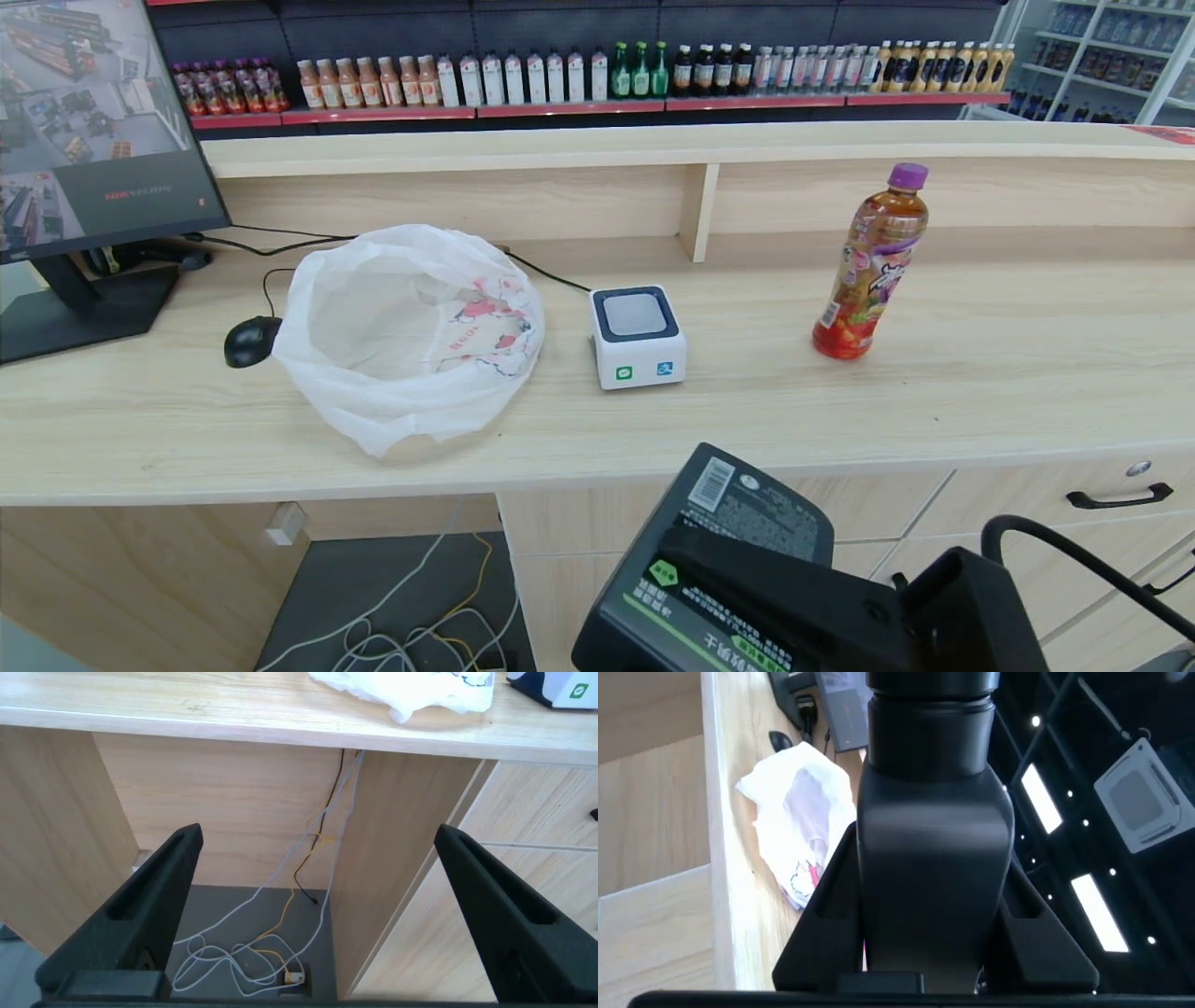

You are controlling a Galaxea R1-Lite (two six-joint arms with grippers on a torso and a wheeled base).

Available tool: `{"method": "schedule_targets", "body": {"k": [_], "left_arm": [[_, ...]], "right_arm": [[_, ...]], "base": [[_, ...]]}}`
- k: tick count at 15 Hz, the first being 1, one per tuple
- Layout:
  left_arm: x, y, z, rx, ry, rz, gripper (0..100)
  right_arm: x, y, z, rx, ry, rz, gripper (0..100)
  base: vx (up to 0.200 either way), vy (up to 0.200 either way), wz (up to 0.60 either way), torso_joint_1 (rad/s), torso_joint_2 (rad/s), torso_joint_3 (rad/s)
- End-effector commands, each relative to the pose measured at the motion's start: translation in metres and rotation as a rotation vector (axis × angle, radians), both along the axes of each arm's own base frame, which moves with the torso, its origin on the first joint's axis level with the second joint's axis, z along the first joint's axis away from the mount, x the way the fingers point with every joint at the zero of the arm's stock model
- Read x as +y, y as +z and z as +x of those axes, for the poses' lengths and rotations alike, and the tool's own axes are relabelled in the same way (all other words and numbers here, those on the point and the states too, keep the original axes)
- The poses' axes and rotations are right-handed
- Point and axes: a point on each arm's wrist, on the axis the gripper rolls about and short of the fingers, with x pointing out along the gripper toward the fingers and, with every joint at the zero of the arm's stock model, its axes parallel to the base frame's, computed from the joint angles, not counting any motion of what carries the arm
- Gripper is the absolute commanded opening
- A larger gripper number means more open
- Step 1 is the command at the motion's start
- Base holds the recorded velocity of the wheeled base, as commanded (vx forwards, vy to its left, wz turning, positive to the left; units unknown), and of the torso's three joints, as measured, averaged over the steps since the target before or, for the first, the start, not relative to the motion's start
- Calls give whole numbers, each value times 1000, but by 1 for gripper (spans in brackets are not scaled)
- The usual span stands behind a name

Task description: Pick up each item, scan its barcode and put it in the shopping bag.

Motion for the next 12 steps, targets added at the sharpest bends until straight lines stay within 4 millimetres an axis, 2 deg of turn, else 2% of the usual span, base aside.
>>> {"method": "schedule_targets", "body": {"k": [1, 12], "left_arm": [[0, 0, 0, 0, 1, -1, 100], [0, 0, 0, 0, 1, -1, 100]], "right_arm": [[7, 1, 3, -11, -5, 1, 0], [12, 0, 5, -47, -13, -21, 0]], "base": [[0, 0, 0, 0, 0, 0], [0, 0, 0, 0, 0, 0]]}}
